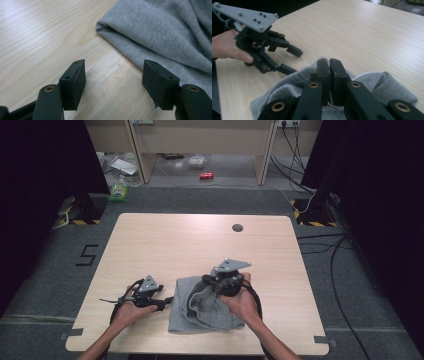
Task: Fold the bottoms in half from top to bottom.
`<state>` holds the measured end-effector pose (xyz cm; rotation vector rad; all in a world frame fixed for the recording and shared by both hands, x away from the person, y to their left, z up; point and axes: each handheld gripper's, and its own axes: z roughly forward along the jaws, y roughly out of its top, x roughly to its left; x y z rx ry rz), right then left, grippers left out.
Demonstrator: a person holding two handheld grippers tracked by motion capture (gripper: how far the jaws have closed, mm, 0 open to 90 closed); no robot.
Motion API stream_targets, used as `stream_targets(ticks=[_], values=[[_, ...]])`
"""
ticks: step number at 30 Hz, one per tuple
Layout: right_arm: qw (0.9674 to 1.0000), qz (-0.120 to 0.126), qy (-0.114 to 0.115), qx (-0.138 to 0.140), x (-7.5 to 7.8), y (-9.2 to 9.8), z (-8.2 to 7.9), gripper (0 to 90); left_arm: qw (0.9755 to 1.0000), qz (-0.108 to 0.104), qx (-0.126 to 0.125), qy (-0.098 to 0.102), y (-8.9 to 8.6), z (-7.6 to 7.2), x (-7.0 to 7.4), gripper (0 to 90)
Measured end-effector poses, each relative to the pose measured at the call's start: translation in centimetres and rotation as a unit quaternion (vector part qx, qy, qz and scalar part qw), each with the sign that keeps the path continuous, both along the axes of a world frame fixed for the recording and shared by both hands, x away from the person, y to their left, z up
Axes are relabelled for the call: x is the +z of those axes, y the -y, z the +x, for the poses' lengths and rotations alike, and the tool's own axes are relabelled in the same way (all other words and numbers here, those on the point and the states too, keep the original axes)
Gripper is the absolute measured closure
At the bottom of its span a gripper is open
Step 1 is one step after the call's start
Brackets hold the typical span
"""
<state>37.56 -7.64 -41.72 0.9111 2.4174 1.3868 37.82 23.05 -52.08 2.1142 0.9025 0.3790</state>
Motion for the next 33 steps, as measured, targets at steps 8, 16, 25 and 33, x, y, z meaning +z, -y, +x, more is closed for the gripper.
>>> stream_targets(ticks=[8,16,25,33], values=[[0.9996,0.009,0.002,-0.029,-2.0,4.6,-5.1,87.6,1.0,0.0,0.001,-0.001,0.1,0.1,0.0,34.7],[0.9991,-0.011,-0.014,-0.038,-5.5,6.0,-7.9,87.9,1.0,-0.002,0.003,-0.009,0.0,0.2,0.1,34.6],[0.9983,-0.03,-0.035,-0.034,-7.3,5.3,-7.7,81.8,0.9978,-0.064,-0.005,0.016,1.5,-1.3,3.2,31.7],[0.9983,-0.029,-0.035,-0.037,-7.0,5.1,-8.5,58.5,0.9962,-0.072,-0.048,0.01,4.8,-2.1,4.0,30.0]])
